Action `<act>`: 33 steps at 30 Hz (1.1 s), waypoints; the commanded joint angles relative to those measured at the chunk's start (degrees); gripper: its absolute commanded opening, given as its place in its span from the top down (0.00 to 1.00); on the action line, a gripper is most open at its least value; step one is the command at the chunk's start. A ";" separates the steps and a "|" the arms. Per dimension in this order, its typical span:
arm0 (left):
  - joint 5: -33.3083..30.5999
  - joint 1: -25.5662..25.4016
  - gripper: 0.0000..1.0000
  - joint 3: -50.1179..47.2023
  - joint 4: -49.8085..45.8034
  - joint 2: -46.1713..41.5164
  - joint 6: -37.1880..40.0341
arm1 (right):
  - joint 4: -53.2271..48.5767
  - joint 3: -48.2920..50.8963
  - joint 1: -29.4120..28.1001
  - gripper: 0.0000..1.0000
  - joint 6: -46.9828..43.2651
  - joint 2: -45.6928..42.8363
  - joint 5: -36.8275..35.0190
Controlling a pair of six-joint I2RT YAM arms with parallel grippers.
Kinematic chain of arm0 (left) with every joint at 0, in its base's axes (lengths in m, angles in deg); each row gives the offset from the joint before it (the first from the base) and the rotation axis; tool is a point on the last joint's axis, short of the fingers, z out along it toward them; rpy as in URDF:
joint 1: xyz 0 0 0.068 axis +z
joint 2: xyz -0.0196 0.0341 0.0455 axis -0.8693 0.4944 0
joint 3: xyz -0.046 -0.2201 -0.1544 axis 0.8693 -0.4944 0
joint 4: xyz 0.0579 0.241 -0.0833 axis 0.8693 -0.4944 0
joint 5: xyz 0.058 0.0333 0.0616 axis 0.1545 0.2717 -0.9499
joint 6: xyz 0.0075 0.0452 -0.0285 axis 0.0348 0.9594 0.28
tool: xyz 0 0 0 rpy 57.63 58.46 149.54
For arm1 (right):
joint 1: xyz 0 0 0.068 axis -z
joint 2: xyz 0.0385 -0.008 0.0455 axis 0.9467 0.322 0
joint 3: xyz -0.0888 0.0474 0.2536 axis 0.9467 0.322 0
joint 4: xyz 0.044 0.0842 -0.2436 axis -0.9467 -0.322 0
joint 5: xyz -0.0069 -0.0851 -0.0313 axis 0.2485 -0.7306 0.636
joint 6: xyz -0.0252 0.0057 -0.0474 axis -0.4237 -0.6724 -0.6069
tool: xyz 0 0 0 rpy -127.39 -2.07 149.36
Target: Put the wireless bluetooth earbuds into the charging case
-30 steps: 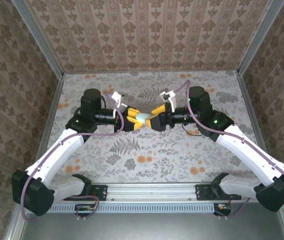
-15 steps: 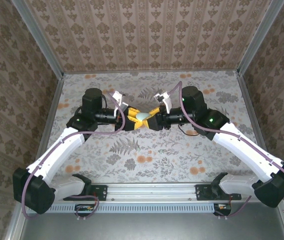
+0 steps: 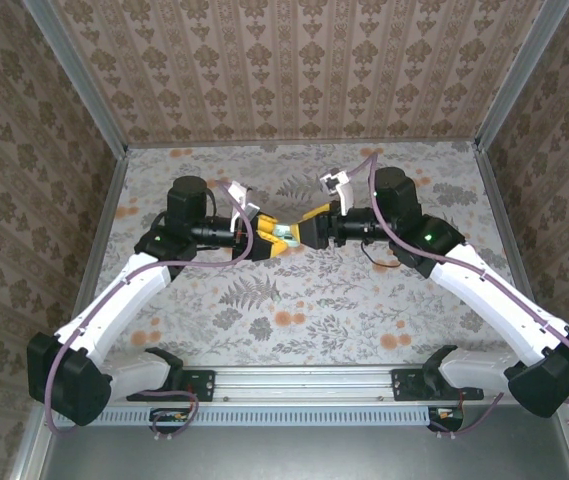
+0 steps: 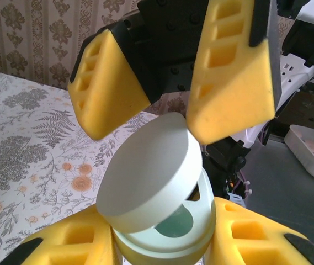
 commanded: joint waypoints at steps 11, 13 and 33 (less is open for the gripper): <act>5.54 -1.40 0.86 2.19 0.82 -0.78 1.33 | -2.49 0.85 3.96 0.34 5.74 -0.37 -13.07; 5.63 -1.40 0.86 2.26 1.10 -0.69 1.14 | -2.53 1.25 4.44 0.34 6.35 -0.33 -12.98; 4.94 -0.62 0.88 2.56 1.72 1.02 -0.34 | 1.97 6.92 1.83 0.17 -2.10 -9.06 1.90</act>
